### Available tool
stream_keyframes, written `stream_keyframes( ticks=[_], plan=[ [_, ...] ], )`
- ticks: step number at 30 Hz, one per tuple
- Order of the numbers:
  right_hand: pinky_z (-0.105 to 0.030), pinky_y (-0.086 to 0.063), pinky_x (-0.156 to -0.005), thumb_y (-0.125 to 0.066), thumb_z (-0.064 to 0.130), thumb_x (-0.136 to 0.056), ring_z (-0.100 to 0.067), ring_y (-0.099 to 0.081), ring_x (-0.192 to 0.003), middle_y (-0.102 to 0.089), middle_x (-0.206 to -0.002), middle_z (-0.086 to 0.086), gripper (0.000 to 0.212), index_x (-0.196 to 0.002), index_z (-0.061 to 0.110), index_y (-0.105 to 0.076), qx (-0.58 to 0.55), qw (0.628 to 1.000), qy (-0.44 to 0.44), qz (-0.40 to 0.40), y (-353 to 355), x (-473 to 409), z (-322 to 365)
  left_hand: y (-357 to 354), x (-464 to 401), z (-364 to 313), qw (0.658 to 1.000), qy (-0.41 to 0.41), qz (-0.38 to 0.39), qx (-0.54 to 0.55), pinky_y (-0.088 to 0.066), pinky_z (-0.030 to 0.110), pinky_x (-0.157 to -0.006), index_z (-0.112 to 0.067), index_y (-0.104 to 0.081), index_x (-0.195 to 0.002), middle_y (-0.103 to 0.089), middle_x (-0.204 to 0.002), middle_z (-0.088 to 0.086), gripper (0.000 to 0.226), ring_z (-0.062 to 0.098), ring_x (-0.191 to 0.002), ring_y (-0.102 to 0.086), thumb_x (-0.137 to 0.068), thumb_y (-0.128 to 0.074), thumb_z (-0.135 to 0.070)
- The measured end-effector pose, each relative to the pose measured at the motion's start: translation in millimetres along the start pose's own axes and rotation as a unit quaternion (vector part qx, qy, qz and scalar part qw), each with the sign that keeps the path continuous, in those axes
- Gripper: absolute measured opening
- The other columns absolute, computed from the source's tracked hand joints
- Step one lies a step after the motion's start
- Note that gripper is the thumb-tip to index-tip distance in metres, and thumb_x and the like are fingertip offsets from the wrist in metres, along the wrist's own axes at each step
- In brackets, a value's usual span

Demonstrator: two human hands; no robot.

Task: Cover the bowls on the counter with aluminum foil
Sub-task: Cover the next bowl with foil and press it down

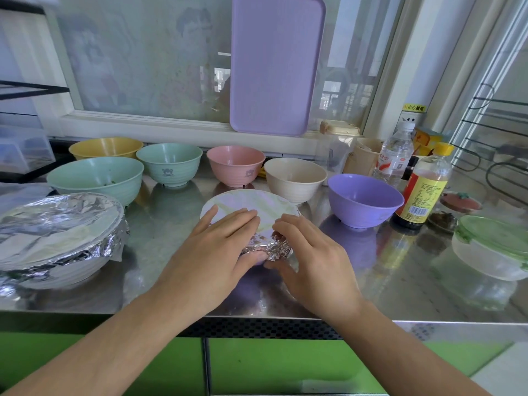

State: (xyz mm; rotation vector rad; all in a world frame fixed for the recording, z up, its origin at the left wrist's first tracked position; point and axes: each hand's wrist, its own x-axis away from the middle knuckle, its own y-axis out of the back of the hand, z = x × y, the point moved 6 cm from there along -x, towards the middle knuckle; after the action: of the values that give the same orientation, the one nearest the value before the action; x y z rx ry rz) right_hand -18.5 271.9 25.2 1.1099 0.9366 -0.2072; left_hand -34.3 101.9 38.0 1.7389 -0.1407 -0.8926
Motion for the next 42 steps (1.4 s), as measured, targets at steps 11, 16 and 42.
stream_keyframes(
  ticks=[11, 16, 42],
  plan=[
    [-0.011, -0.026, -0.12, -0.078, 0.042, -0.091, -0.002, -0.035, -0.152, -0.041, -0.166, 0.001, 0.072, -0.152, 0.012, -0.053, -0.113, 0.986, -0.098, 0.068, 0, 0, -26, 8, 7, 18, 0.996, 0.022, -0.02, 0.078, 0.002, 0.014, -0.124, -0.028, -0.031, -0.163, -0.017, -0.168, -0.023, 0.08, -0.011, -0.154, 0.0, -0.096, -0.036, -0.07],
    [-0.025, -0.038, -0.118, -0.079, 0.047, -0.09, -0.013, -0.047, -0.147, -0.051, -0.157, 0.0, 0.066, -0.142, 0.012, -0.06, -0.099, 0.988, -0.113, 0.034, 4, 7, -15, 12, 10, 18, 0.991, 0.093, -0.029, 0.091, -0.011, 0.022, -0.123, -0.03, -0.019, -0.165, -0.005, -0.17, -0.021, 0.097, -0.003, -0.156, 0.0, -0.088, -0.043, -0.084],
    [-0.034, -0.055, -0.082, -0.063, 0.023, -0.082, -0.015, -0.07, -0.082, -0.077, -0.094, 0.005, 0.045, -0.125, 0.012, -0.071, -0.358, 0.801, -0.457, 0.144, -15, 3, -36, 14, 9, 14, 0.981, 0.174, 0.068, 0.042, -0.026, 0.045, -0.124, -0.034, -0.016, -0.162, -0.001, -0.169, -0.018, 0.106, 0.022, -0.158, -0.005, -0.078, -0.03, -0.096]
  ],
)
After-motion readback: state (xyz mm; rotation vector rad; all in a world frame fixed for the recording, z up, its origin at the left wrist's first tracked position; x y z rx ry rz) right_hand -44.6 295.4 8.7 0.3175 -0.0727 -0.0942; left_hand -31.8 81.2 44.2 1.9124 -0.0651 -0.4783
